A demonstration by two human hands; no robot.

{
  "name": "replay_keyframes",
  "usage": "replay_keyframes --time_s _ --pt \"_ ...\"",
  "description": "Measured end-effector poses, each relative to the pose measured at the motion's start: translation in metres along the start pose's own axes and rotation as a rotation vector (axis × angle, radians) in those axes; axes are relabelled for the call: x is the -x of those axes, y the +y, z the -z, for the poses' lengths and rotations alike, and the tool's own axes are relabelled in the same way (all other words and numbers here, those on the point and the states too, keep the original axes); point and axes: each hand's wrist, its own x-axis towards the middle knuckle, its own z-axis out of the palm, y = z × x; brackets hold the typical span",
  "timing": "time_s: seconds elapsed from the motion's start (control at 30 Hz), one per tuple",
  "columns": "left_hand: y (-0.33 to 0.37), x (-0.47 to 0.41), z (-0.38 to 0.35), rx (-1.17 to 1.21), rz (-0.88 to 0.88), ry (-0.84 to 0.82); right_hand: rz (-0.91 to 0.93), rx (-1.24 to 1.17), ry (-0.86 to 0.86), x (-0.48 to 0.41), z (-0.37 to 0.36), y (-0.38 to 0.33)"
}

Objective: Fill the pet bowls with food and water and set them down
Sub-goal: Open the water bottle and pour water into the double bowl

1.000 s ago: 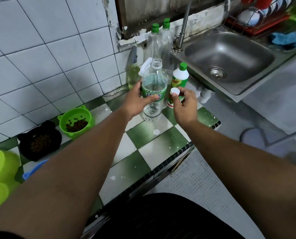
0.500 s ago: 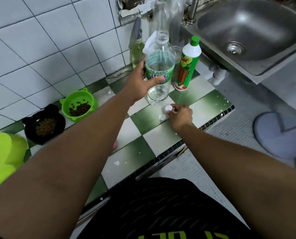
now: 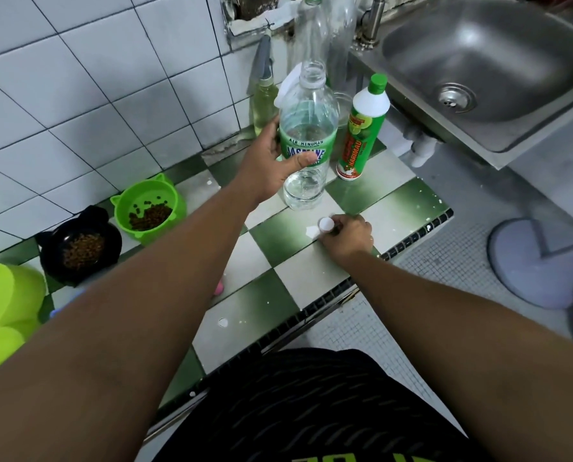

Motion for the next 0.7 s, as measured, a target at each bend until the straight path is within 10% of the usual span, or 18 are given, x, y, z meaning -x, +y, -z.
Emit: replay_keyframes --time_s 0.7 --pt "0.031 0.007 -0.02 -0.117 0.013 0.272 0.337 -0.469 -0.091 -0.03 0.029 -0.061"
